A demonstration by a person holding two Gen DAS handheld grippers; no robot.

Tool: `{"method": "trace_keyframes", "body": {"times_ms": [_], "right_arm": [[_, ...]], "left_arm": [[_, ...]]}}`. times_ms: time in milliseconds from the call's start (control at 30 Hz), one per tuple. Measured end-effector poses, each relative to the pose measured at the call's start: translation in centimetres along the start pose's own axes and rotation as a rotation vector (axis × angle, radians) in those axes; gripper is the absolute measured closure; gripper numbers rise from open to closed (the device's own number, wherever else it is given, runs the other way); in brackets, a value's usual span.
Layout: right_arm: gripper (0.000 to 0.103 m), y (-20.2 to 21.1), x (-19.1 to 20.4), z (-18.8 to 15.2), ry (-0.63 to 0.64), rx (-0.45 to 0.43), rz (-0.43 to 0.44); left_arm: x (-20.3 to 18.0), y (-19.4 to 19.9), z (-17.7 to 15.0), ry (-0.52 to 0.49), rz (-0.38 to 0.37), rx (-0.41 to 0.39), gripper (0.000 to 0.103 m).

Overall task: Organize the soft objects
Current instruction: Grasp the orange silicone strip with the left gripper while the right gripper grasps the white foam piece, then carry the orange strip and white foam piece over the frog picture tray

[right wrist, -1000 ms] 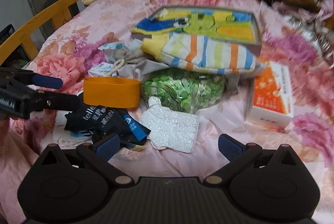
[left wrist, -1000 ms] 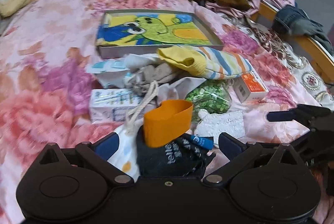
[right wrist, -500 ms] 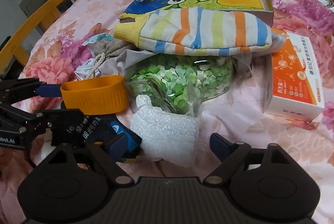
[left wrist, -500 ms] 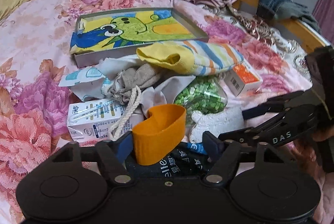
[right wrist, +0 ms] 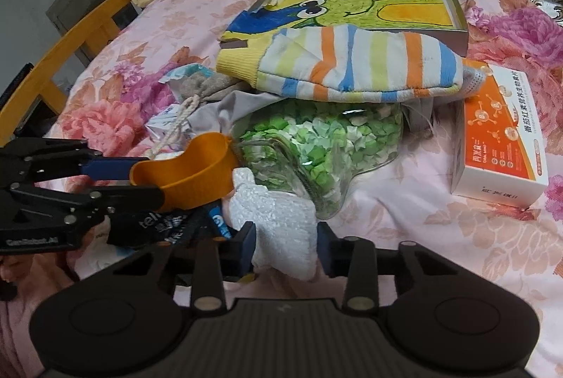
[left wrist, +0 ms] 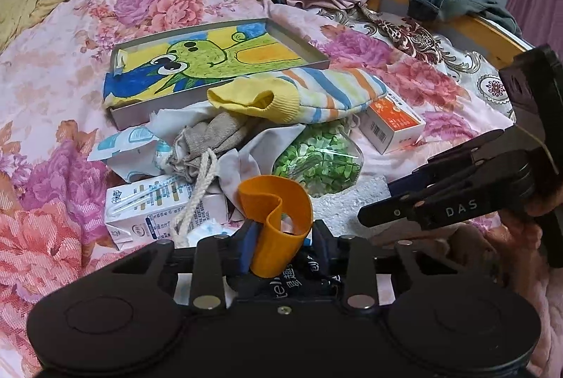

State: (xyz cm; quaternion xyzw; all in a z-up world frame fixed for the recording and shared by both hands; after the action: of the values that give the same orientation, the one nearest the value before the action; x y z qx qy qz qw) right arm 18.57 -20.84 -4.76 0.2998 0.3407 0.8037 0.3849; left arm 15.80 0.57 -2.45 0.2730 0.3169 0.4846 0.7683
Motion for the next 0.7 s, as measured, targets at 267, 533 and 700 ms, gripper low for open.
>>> {"method": "trace_keyframes", "body": {"times_ms": [267,533,700], "right_arm": [[0.078,-0.4,1.2,0.0,0.055,0.010,0.079],[0.092,0.9,1.8,-0.1,0.090,-0.044,0.037],[0.092,3.3,2.5,-0.1,0.121,-0.126,0.042]], "left_arm": [[0.2,-0.3,-0.1,0.000,0.016,0.013,0.069],[0.4,0.5,0.0,0.023,-0.010,-0.029,0.083],[1.0,2.3,0.2,0.104,-0.078,-0.090,0.085]]}}
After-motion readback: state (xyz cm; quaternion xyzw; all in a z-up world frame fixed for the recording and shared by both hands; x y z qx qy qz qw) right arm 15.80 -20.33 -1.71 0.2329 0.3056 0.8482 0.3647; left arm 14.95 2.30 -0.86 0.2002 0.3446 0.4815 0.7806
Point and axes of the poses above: each gripper's, at about its wrist camera, not at the fingertips, and y roughly against the way its jaws point, x to its left, z to its top, the point moved 1 cm from there along -y, roughly the way its jaws point, and after that the axes turned 9 degrees about y, right-handed, at the moved point
